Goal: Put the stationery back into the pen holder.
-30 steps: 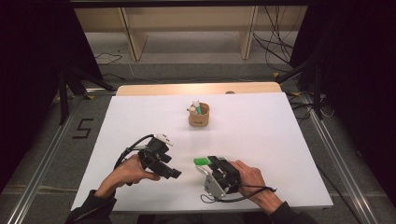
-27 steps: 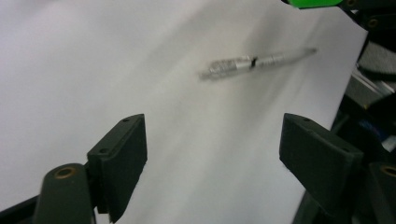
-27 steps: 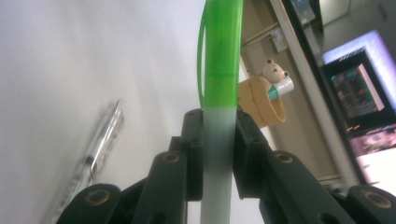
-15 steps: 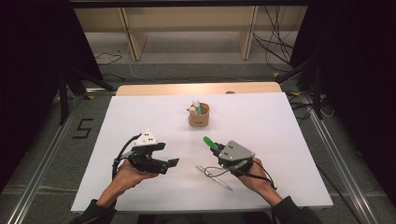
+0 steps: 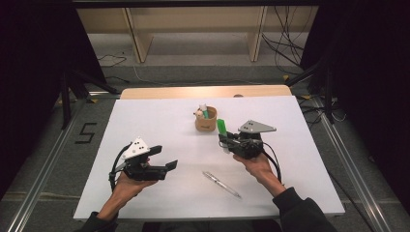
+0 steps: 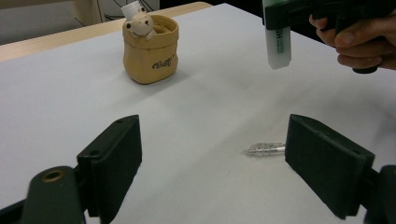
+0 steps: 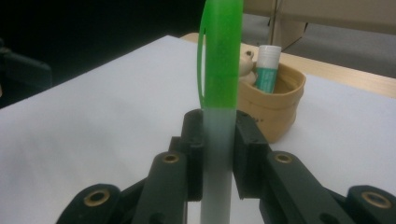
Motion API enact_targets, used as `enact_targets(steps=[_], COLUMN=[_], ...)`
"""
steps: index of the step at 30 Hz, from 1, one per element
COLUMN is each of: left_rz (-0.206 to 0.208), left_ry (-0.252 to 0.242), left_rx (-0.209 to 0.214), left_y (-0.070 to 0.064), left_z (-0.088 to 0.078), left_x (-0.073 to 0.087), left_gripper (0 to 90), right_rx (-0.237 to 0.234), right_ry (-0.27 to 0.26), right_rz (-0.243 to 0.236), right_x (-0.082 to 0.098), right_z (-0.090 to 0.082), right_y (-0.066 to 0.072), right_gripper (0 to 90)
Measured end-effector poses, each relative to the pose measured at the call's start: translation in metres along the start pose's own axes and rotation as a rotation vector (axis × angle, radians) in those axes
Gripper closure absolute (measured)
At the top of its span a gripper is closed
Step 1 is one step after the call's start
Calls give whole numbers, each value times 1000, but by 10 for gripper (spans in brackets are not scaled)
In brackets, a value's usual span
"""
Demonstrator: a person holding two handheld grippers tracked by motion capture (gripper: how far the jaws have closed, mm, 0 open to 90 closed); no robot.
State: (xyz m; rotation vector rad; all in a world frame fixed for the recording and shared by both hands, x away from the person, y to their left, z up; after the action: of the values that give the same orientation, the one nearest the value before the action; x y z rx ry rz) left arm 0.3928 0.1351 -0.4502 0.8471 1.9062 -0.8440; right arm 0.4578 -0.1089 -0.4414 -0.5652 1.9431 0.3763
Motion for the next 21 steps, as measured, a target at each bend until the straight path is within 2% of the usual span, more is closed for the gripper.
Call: enact_targets(steps=[2, 5, 12, 21], left_rz=[-3, -1, 17, 16], left_ry=[-8, -15, -13, -34], left_rx=[-8, -12, -13, -21], left_y=[1, 0, -2, -2], left_z=[-1, -3, -7, -10], left_x=[2, 4, 8, 9], left_gripper=[184, 182, 177, 176], right_rx=[3, 0, 45, 100], right_ry=[-1, -3, -9, -24], right_rz=[15, 64, 128, 166], right_x=[-5, -12, -29, -49], right_z=[4, 12, 36, 61], right_y=[-2, -6, -22, -37], right_gripper=[771, 771, 771, 771])
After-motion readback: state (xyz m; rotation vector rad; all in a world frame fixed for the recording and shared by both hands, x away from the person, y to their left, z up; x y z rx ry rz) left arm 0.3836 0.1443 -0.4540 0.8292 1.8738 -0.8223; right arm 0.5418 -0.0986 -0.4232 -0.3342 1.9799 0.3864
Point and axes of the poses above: each handheld gripper's, and its own axes: z roughly forward along the jaws, x roughly out of its underside, y roughly to its left, the point moved 7 cm from there along z, roughly forward along the jaws, and after that the axes turned 13 degrees about x, right-handed, at the moved point
